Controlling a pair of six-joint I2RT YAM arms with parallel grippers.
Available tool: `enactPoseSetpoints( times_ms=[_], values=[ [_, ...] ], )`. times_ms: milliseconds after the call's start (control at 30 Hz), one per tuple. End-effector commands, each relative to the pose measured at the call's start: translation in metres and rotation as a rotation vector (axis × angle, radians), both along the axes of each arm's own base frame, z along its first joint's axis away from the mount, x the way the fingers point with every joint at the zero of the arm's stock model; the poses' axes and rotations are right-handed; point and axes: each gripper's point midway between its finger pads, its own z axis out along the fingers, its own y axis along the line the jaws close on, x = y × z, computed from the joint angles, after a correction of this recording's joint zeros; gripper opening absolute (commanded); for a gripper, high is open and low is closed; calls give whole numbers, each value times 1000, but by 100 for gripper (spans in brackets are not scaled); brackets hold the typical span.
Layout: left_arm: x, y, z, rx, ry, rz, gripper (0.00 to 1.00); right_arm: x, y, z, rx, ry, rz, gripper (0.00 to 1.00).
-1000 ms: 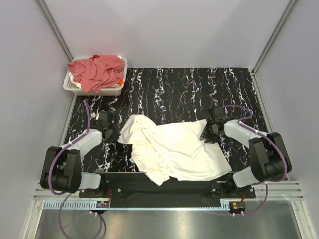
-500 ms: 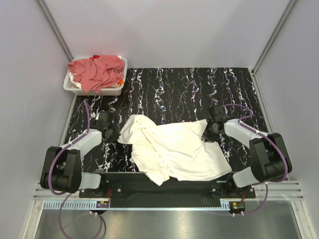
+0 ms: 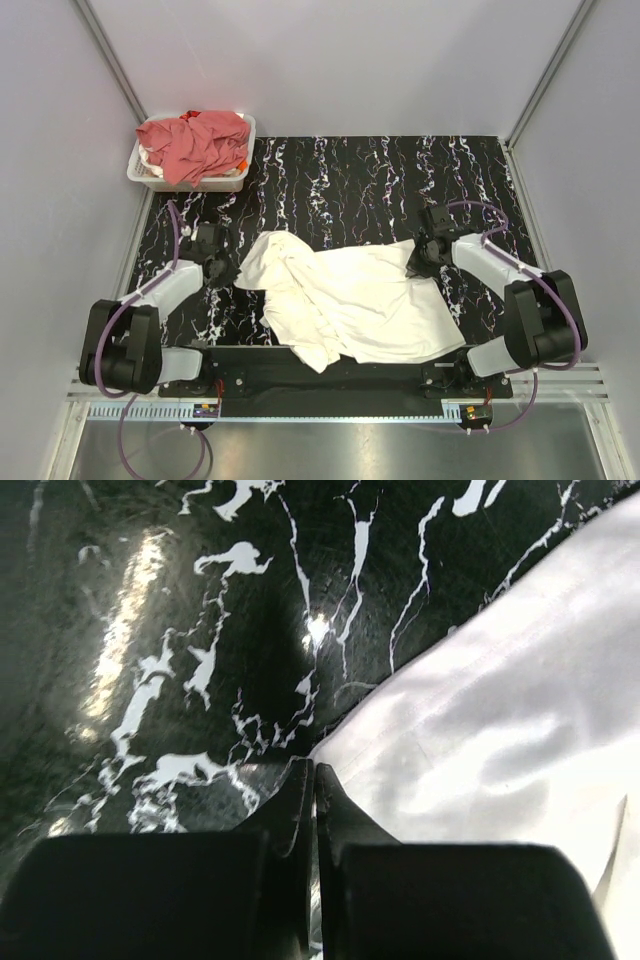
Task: Fold and stack the t-shirts
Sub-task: Flatten the tshirt out
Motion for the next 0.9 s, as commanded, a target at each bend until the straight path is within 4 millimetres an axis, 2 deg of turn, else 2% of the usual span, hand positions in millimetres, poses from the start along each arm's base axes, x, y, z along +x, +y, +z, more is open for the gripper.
enactPoseSetpoints(
  times_ms=[0, 33, 67, 100, 133, 167, 200, 233, 267, 300, 333, 367, 400, 467, 500, 533, 567, 600, 633, 667, 700, 733, 767, 833, 867],
  values=[
    [19, 11, 60, 57, -153, -9, 0, 25, -7, 59, -24, -151, -2, 0],
    [20, 12, 74, 62, -186, -5, 0, 26, -8, 69, -29, -171, -3, 0],
    [28, 13, 98, 60, -242, 2, 0, 24, -12, 78, -37, -175, -3, 0],
    [29, 12, 120, 54, -298, 0, 0, 25, -14, 94, -40, -213, -11, 0],
    [26, 13, 132, 52, -311, 0, 0, 32, -14, 116, -35, -262, -12, 0],
    [27, 12, 145, 44, -336, -1, 0, 28, -17, 126, -43, -265, -15, 0],
    [29, 11, 173, 38, -382, -1, 0, 33, -19, 154, -41, -332, -23, 0],
    [29, 11, 187, 33, -405, -1, 0, 33, -21, 167, -41, -359, -30, 0],
    [29, 10, 200, 27, -426, -3, 0, 29, -24, 178, -46, -368, -31, 0],
    [29, 10, 227, 18, -473, -3, 0, 30, -25, 208, -36, -442, -38, 0],
    [29, 9, 241, 9, -502, -4, 0, 28, -27, 221, -36, -468, -41, 0],
    [29, 7, 271, -9, -569, -10, 0, 23, -31, 231, -47, -476, -47, 0],
    [26, 5, 283, -18, -591, -17, 0, 21, -33, 259, -37, -542, -54, 0],
    [23, 2, 312, -40, -659, -36, 0, 13, -38, 282, -41, -587, -54, 0],
    [18, 1, 341, -48, -730, -43, 0, 7, -40, 308, -30, -655, -58, 0],
    [14, 1, 356, -53, -766, -52, 0, 3, -42, 321, -26, -690, -58, 0],
    [9, -1, 383, -65, -832, -67, 0, -3, -44, 331, -26, -716, -54, 0],
    [3, -2, 398, -64, -870, -83, 0, -13, -47, 355, -11, -785, -50, 0],
    [-2, -4, 412, -69, -906, -106, 0, -19, -49, 366, -8, -818, -50, 0],
    [-12, -11, 439, -91, -972, -161, 0, -27, -52, 375, -11, -843, -52, 0],
    [-18, -16, 452, -91, -1005, -205, 0, -39, -56, 393, 1, -900, -58, 0],
    [-24, -19, 463, -97, -1034, -234, 0, -47, -58, 400, 6, -921, -57, 0],
    [-37, -26, 486, -117, -1093, -286, 0, -55, -60, 408, 11, -949, -59, 0],
    [-51, -31, 508, -116, -1154, -337, 0, -78, -63, 430, 41, -1034, -50, 0],
    [-68, -35, 528, -129, -1213, -381, 0, -87, -63, 436, 53, -1059, -36, 0]
  ],
)
